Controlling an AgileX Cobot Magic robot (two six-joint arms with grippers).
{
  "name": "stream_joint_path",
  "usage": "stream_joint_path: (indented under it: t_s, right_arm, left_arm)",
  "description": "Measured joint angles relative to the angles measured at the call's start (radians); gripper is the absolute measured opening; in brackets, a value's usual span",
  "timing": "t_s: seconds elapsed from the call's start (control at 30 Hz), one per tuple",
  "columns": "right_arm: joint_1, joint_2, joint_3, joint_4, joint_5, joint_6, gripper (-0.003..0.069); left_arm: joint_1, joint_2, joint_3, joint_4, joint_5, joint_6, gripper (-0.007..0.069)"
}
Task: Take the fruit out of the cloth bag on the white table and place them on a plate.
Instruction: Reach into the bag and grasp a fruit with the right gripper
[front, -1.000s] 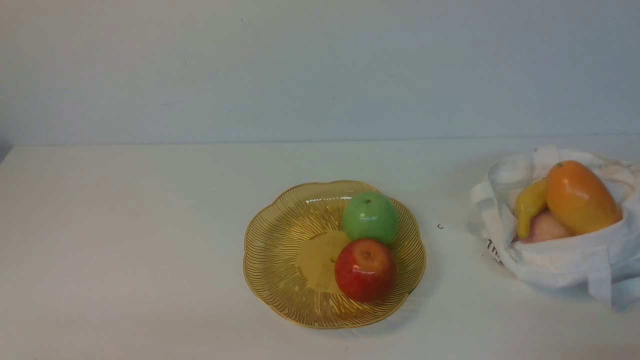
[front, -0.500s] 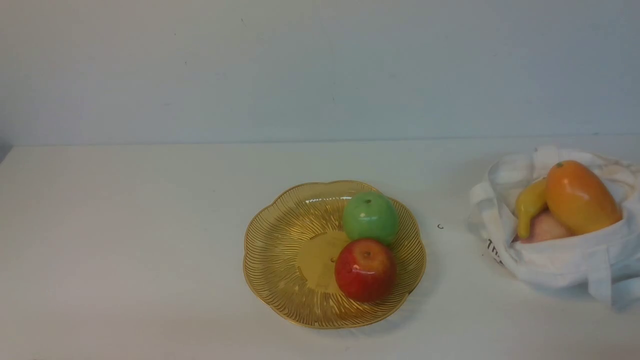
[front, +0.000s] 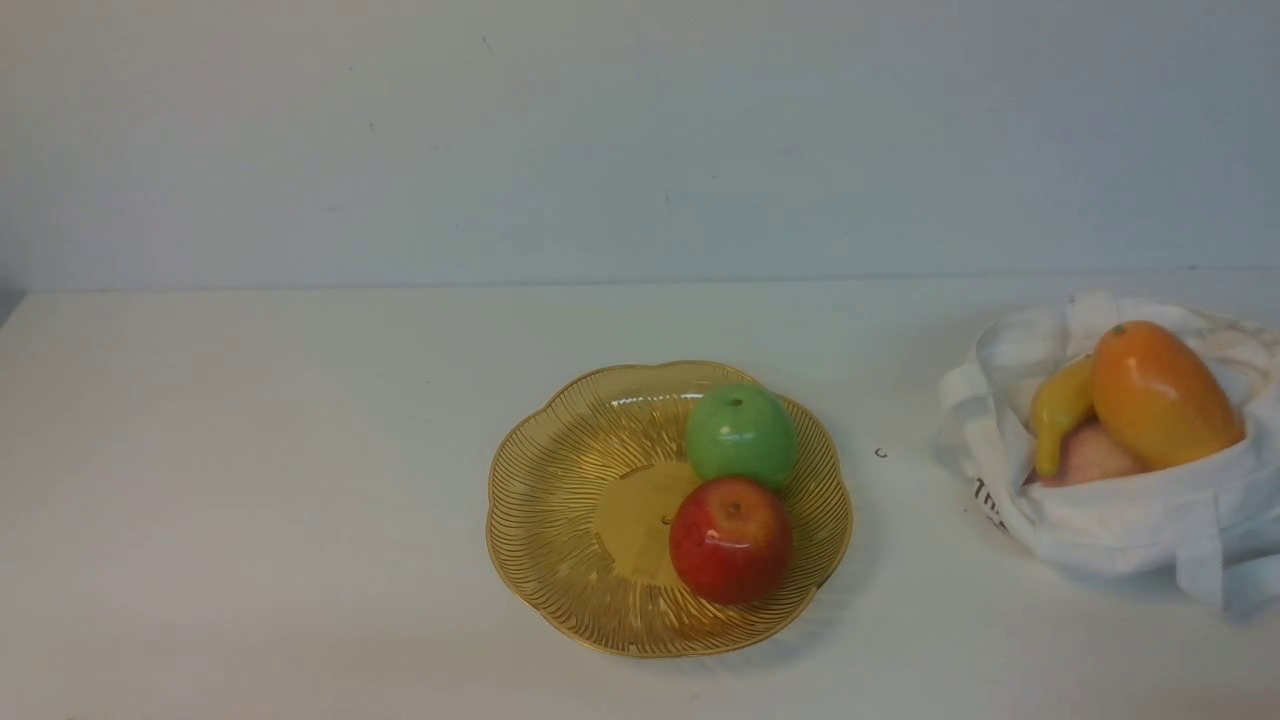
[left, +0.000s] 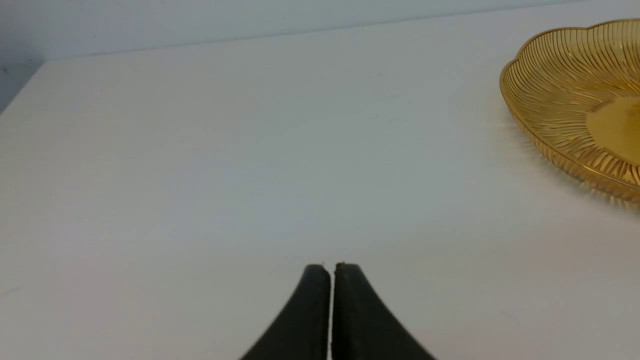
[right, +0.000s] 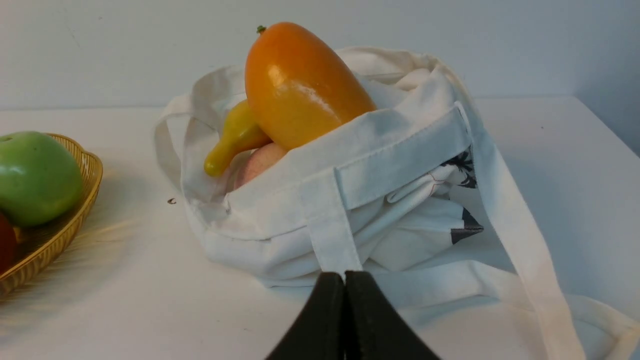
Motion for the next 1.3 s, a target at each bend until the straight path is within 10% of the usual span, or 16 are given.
stream_joint_path:
  t_s: [0.2,0.43,0.77,1.07,1.3]
  right_arm:
    - [0.001,0.000,0.005,0.047,-0.035,0.041,-0.0015]
    - [0.007,0.000,0.007,0.412,-0.285,0.245,-0.0015]
    - [0.008,0.000,-0.011,0.465,-0.479,0.245,-0.0015]
    - [0.017,0.427,-0.560,0.099,0.126,-0.010,-0.0012]
    - [0.017,0.872,-0.870,0.059,0.455,-0.071,-0.0010]
  left_arm:
    - [0.000,0.000,0.000,0.000,0.000,0.000,-0.0008]
    - [0.000,0.000,0.000,0.000,0.000,0.000,-0.0008]
    - [0.000,0.000,0.000,0.000,0.000,0.001,-0.0008]
    - [0.000,0.000,0.000,0.000,0.000,0.002,-0.0008]
    - [0.000,0.000,0.000,0.000,0.000,0.002,-0.0008]
